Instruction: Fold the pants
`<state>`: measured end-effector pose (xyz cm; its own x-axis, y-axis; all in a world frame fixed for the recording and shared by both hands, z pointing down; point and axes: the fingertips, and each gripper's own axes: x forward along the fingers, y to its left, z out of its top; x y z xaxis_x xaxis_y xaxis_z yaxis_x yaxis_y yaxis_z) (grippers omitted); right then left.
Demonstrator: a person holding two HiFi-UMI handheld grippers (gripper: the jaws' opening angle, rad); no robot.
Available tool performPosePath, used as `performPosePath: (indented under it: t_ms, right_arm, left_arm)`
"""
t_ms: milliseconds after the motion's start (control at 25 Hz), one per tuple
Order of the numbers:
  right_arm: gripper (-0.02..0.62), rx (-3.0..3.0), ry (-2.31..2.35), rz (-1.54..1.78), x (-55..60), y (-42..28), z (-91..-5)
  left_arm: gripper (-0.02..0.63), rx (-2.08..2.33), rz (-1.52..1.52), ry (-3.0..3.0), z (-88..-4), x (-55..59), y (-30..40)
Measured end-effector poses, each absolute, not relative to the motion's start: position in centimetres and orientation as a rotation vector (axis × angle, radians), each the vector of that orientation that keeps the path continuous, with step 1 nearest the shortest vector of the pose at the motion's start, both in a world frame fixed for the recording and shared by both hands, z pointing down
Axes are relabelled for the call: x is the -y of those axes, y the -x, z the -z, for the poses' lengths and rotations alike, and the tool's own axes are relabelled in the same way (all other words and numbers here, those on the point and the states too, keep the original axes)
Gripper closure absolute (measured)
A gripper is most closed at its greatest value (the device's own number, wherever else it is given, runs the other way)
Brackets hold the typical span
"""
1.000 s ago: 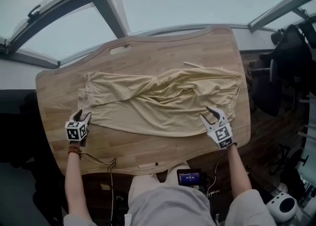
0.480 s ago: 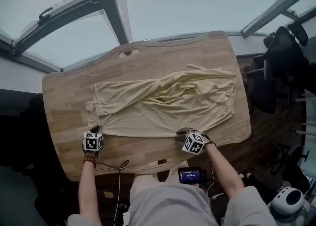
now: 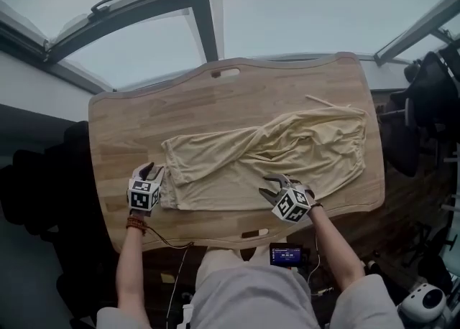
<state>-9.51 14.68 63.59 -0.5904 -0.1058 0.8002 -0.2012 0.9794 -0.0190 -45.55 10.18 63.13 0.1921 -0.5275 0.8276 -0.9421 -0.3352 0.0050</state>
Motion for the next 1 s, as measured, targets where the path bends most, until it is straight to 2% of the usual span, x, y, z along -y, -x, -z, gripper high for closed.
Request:
performPosePath:
  t_ms: [200, 400, 440, 520, 560, 760, 1000]
  right_arm:
    - [0.44, 2.222, -0.124, -0.133, -16.8, 18.8, -66.1]
    - [0.442, 2.21, -0.063, -0.136, -18.7, 22.2, -67.2]
    - [0.442, 2.194, -0.059, -0.144, -18.9, 22.0, -67.7]
    - [0.442, 2.148, -0.047, -0.169, -19.4, 21.4, -68.9]
    - [0.442, 2.125, -0.038, -0.177, -19.7, 21.0, -69.5]
    - [0.469, 2.096, -0.009, -0.171, -20.5, 19.4, -70.2]
    - [0.47, 2.098, 0.103, -0.152, -22.8, 19.1, -69.8]
  left_arm:
    - [0.415, 1.218, -1.299, -2.119, -66.2, -2.5, 44.4]
    - [0.402, 0.845, -1.555, -2.315, -69.9, -2.9, 40.7]
    - [0.429, 0.809, -1.594, -2.34, -70.4, -3.2, 40.2]
    - [0.541, 0.807, -1.626, -2.375, -70.8, -3.0, 39.6]
    - [0.588, 0.821, -1.603, -2.38, -70.7, -2.9, 39.5]
    - [0.591, 0.837, -1.197, -2.287, -67.8, -1.6, 40.4]
    - [0.586, 0.952, -0.962, -1.996, -66.5, 3.4, 46.2]
